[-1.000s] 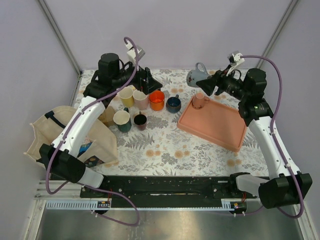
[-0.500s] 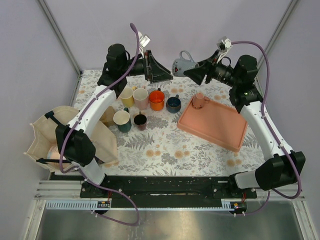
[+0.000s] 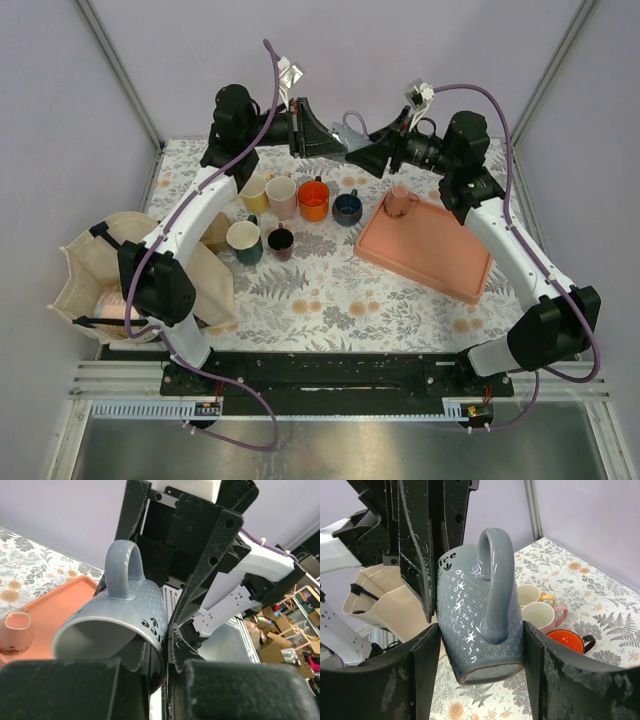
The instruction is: Turn the mug right side up
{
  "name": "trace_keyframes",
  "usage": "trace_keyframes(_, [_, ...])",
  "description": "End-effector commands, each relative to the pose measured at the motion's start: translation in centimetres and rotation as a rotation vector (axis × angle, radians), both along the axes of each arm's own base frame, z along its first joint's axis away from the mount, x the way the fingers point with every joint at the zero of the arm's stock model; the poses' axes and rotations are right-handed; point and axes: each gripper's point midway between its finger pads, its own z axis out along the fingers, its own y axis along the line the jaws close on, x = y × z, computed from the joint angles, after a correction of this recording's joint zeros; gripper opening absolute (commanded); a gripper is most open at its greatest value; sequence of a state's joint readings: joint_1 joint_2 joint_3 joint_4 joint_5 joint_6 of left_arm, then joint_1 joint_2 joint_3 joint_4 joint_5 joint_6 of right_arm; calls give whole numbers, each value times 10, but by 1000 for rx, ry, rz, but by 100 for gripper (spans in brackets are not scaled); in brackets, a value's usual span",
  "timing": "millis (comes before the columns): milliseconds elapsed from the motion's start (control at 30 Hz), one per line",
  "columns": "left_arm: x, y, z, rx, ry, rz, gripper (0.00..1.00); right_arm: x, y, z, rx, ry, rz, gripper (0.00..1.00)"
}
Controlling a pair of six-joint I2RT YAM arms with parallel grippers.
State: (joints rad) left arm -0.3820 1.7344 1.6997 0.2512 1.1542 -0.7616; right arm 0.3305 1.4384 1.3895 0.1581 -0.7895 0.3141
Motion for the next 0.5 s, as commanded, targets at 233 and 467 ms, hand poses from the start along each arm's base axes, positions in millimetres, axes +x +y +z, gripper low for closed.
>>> trace_keyframes(233, [30, 22, -7, 111, -40, 319, 0, -16, -12, -7, -68, -16, -28, 99])
trace_keyframes(467, [44, 58, -103, 521, 169, 762, 0, -8, -81, -63, -254, 161, -417, 99])
